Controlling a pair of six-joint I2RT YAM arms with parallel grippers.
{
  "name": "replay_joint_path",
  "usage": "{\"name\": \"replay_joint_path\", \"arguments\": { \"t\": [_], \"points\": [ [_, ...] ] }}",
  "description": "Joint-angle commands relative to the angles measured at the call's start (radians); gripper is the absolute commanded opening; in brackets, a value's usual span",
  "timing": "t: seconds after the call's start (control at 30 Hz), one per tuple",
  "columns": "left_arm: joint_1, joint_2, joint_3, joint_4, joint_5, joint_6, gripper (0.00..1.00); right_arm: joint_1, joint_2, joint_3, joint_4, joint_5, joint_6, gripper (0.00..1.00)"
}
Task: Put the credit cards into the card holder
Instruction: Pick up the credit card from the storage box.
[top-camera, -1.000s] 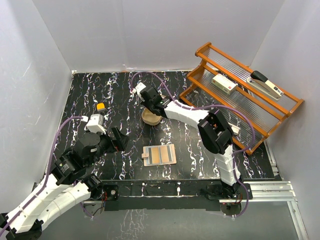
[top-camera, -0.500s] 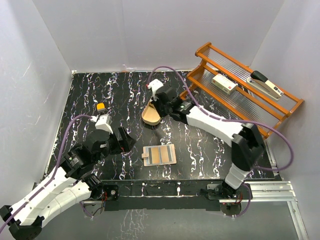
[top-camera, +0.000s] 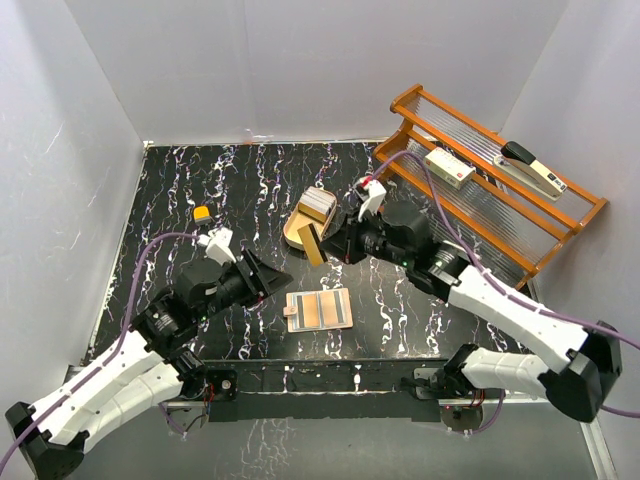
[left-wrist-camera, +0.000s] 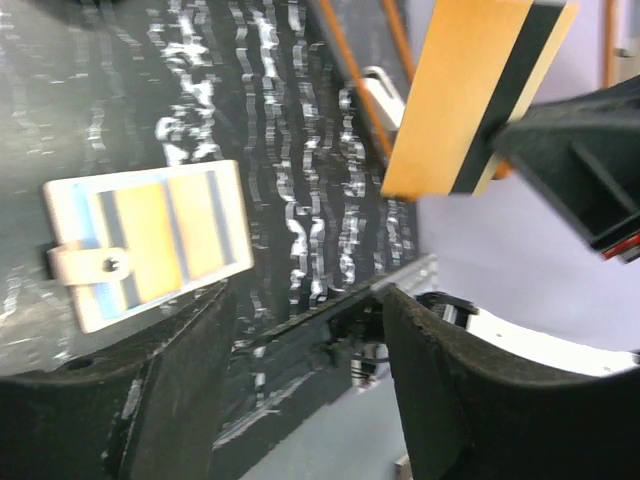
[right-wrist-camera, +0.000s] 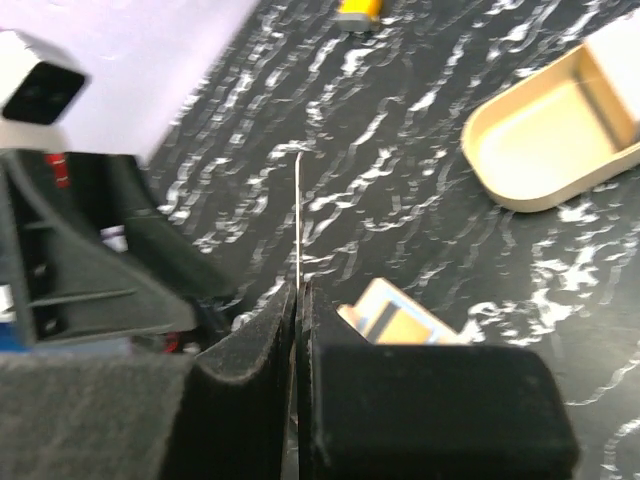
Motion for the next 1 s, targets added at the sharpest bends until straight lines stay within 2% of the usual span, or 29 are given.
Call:
{"name": "replay_joint_path", "arguments": {
  "t": [0.0, 0.23, 0.57, 0.77, 0.9, 0.97],
  "points": [
    [0.005, 0.036, 0.011, 0.231, 0.139, -0.058, 0.56, 0.002, -0.112, -0.082, 0.181, -0.15, 0.222, 0.0],
    [0.005, 0.06, 0.008, 0.405, 0.199, -0.093, 0.46, 0.003, -0.216, -0.205, 0.298, -0.224, 0.401, 0.0],
    [0.005, 0.031, -0.038, 0.489, 0.166, -0.127, 0.15, 0.002, -0.237, -0.277, 0.348, -0.27, 0.463, 0.0],
    [0.004, 0.027, -0.044, 0.5, 0.17, -0.118, 0.0, 0.002, -0.234, -0.298, 0.366, -0.275, 0.479, 0.0],
    [0.005, 0.009, -0.055, 0.521, 0.174, -0.108, 0.0, 0.002, -0.235, -0.321, 0.395, -0.278, 0.505, 0.01],
    [0.004, -0.002, -0.061, 0.52, 0.168, -0.101, 0.0, 0.001, -0.239, -0.325, 0.367, -0.255, 0.502, 0.05]
  ]
}}
